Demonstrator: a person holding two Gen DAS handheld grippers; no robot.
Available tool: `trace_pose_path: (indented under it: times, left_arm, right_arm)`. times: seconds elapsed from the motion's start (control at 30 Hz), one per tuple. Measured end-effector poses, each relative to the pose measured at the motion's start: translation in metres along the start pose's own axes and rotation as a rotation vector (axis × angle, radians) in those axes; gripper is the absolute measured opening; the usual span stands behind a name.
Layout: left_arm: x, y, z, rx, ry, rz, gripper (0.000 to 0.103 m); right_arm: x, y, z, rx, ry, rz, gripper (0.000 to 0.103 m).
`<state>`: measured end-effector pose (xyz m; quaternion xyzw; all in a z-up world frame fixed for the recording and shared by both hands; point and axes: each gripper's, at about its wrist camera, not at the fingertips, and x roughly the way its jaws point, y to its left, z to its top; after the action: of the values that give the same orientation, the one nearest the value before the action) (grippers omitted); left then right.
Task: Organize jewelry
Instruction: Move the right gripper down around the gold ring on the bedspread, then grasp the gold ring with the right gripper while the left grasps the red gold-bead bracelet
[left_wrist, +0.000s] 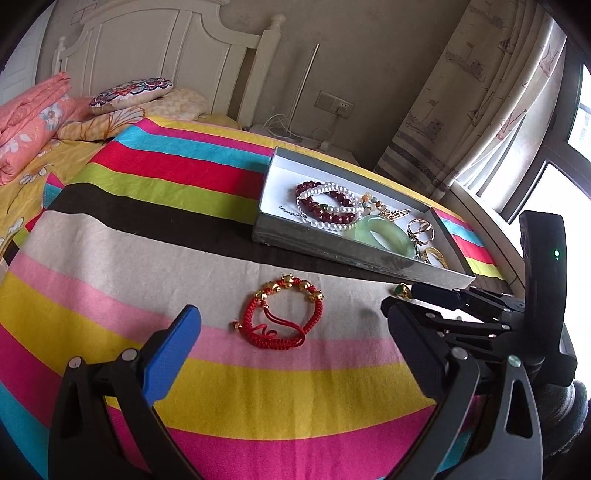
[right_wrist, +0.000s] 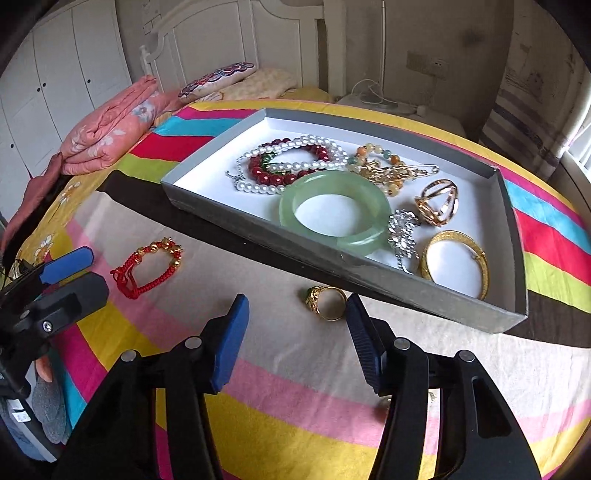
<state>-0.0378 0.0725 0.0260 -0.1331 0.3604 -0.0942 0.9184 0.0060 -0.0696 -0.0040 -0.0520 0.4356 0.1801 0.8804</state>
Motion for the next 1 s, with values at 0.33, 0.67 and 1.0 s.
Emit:
trace_pose_path:
  times: [0.33, 0.67, 1.0]
  left_arm:
    - [-0.003, 0.001, -0.001, -0.004, -0.007, -0.01, 0.1]
    - [0.0, -0.001, -0.001, 0.007, 0.017, -0.004, 0.1]
    - [0.028, -0.009, 0.006, 0.052, 0.153, 0.063, 0.1]
  right_arm:
    - [0.011, 0.009, 0.015, 0.003, 0.018, -0.054, 0.046]
    - [-0.003, 0.016, -0.005, -0.088, -0.02, -0.04, 0.026]
    - [-0.035, 0.006, -0.032, -0.078, -0.089, -0.004, 0.026]
